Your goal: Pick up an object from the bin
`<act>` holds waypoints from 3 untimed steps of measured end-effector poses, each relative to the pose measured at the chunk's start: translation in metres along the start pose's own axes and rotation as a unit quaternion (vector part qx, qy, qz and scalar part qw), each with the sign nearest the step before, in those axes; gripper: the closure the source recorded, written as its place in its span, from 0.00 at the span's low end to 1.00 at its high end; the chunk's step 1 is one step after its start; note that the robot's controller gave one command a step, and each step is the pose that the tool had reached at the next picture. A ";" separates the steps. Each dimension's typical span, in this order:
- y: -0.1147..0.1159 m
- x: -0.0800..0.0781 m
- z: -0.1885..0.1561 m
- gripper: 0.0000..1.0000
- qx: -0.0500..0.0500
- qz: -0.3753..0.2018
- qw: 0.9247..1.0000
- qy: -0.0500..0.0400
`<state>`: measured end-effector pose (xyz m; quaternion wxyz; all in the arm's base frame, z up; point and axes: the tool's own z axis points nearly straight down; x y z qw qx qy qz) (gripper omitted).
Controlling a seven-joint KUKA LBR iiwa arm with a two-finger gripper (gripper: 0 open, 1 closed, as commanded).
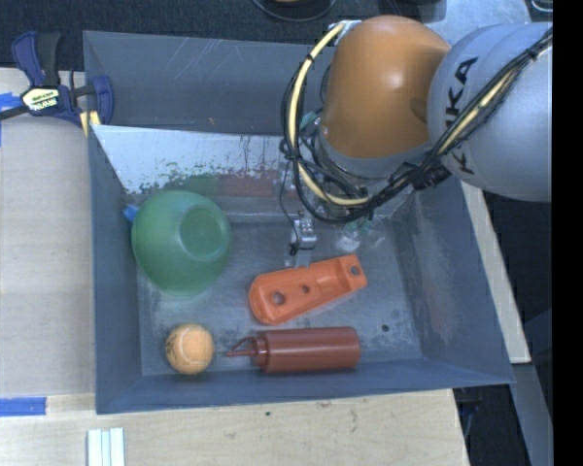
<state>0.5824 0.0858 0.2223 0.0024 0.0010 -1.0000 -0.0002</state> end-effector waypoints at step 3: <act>-0.074 0.041 0.061 0.00 0.000 -0.118 0.993 -0.007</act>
Offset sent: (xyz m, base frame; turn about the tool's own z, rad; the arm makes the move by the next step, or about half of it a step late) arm -0.0199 -0.0679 -0.1523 -0.4066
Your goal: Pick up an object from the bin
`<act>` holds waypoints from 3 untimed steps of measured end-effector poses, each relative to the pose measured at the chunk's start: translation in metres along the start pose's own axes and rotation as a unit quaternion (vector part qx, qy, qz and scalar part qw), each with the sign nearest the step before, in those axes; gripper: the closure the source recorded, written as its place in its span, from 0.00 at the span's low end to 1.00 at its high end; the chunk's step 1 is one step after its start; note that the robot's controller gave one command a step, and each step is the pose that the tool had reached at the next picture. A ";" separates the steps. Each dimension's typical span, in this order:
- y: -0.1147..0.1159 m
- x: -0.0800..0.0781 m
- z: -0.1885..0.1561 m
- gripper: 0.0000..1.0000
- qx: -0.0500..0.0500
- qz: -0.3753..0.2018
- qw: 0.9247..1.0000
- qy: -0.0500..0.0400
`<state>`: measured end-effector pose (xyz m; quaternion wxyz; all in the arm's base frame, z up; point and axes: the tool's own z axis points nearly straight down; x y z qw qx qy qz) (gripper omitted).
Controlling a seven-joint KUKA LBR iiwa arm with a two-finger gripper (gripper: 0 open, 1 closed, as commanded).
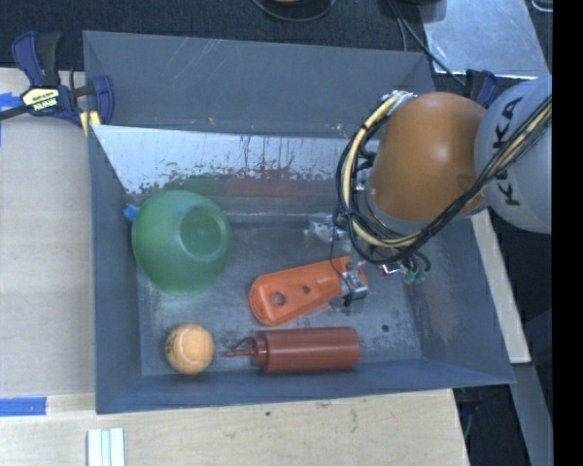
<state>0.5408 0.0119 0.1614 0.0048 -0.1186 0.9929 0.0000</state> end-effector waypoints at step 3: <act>-0.021 -0.043 0.090 1.00 0.000 -0.041 0.999 -0.002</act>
Offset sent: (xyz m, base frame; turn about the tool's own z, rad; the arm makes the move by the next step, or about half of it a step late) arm 0.0304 -0.0121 -0.0914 -0.0610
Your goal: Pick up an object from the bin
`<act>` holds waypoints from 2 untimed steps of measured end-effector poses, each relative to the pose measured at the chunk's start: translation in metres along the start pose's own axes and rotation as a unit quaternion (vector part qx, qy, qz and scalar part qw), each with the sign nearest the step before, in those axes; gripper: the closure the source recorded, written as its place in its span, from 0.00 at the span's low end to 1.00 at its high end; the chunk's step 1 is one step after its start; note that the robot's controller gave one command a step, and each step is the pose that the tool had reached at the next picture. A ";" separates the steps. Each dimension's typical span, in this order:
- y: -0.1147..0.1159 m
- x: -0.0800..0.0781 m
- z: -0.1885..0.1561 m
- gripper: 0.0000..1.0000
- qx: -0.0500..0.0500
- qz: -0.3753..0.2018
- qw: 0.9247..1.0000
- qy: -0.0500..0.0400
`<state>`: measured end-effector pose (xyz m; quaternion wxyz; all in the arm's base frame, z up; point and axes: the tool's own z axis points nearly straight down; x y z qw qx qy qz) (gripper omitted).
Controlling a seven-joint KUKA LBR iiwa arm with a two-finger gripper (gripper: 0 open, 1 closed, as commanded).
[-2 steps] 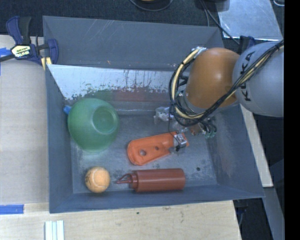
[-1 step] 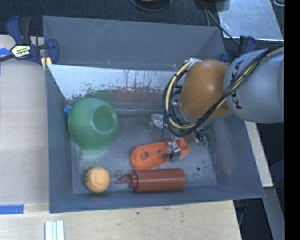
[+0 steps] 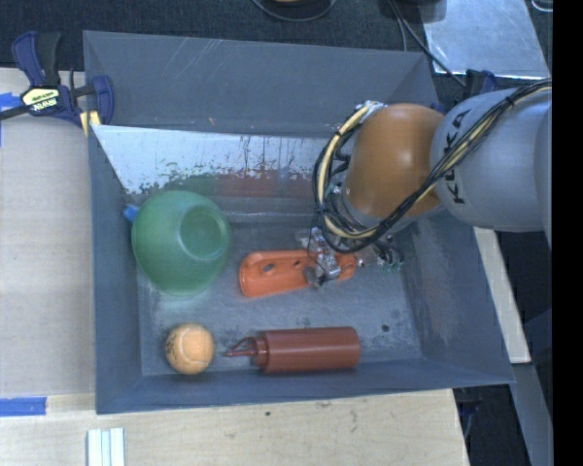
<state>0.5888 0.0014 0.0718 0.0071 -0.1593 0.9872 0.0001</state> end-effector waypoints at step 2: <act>0.000 0.000 -0.001 1.00 0.000 0.000 1.000 0.000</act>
Offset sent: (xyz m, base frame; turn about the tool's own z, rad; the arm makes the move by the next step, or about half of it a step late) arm 0.0001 -0.0001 0.0066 0.0000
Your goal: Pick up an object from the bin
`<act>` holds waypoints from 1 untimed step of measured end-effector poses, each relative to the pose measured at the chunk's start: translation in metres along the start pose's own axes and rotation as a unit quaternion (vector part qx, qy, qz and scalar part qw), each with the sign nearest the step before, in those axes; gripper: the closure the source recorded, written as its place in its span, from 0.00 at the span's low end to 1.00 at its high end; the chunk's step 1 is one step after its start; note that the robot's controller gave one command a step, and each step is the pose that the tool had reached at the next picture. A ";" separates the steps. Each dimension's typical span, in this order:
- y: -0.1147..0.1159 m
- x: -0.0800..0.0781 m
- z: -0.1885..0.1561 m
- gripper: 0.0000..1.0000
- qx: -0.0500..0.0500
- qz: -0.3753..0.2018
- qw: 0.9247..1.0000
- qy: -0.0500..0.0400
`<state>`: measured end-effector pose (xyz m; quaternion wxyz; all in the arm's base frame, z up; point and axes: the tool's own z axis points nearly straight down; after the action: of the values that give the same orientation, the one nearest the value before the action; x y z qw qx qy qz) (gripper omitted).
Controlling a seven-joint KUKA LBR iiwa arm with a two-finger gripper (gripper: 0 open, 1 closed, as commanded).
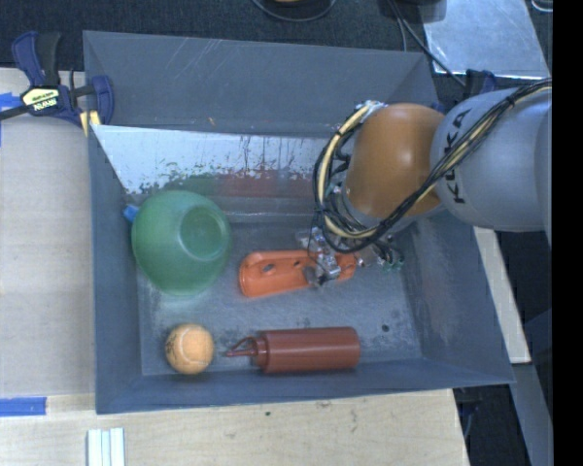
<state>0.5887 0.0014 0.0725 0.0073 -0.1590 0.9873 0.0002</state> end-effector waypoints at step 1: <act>0.001 0.002 -0.008 1.00 -0.001 0.000 1.000 0.004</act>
Offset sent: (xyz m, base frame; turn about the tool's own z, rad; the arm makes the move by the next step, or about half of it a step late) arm 0.0001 -0.0001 0.0267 0.0000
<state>0.5861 0.0014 0.0808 0.0029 -0.1589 0.9873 0.0008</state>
